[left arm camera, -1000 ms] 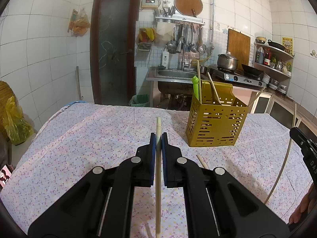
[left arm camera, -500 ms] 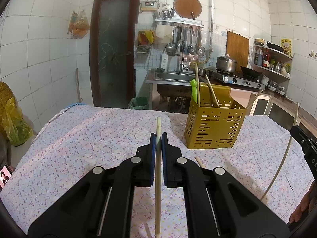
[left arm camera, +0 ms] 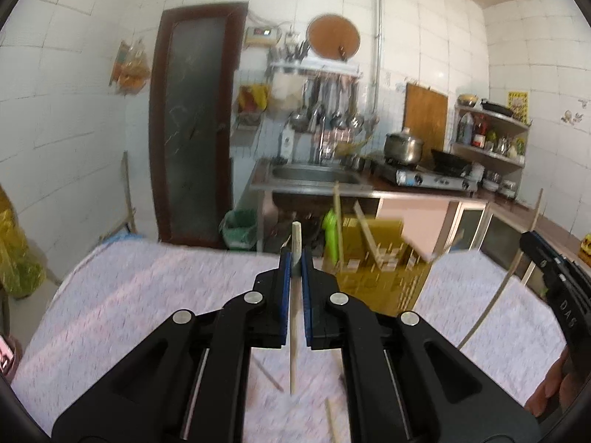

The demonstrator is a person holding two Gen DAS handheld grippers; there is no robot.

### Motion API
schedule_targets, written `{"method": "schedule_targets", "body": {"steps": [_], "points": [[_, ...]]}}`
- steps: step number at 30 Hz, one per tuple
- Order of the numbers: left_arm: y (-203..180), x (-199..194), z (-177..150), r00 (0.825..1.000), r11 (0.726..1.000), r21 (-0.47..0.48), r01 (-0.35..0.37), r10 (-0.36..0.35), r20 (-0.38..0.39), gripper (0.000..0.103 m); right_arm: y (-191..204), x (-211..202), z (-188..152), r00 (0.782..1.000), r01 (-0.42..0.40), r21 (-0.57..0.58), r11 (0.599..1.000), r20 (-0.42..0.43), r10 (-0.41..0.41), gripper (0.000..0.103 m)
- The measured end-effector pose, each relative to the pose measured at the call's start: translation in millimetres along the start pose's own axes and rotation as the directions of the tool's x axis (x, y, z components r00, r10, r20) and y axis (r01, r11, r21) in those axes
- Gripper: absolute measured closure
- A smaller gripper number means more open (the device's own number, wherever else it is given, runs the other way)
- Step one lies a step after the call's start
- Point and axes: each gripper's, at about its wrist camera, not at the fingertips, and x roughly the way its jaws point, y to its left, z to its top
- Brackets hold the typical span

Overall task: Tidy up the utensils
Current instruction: 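Lift both chopsticks over the yellow holder and open both tools to drop them in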

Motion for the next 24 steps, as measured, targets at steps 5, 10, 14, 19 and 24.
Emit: {"method": "schedule_targets", "body": {"steps": [5,10,14,19,24], "points": [[-18.0,15.5,52.2,0.997,0.999,-0.003,0.044,-0.044,0.066,0.099,2.7,23.3,36.0,0.998,-0.019,0.003,1.0,0.065,0.019,0.097],[-36.3,26.8,104.0,0.986,0.997,0.011,0.073,-0.074,0.148,0.099,7.2,50.6,70.0,0.992,-0.036,-0.012,0.999,0.121,0.037,0.097],[-46.5,52.1,127.0,0.983,0.993,-0.03,0.111,-0.105,0.15,0.099,12.7,74.4,82.6,0.989,-0.03,-0.026,0.999,0.142,0.034,0.097],[-61.3,94.1,119.0,0.988,0.994,-0.02,0.107,-0.104,0.118,0.099,13.0,105.7,78.5,0.992,-0.01,-0.058,0.998,0.128,0.017,0.097],[-63.5,138.7,86.2,0.995,0.996,-0.01,0.09,-0.089,0.041,0.099,4.6,143.8,53.3,0.999,-0.016,-0.058,0.998,0.031,0.018,0.097]]}}
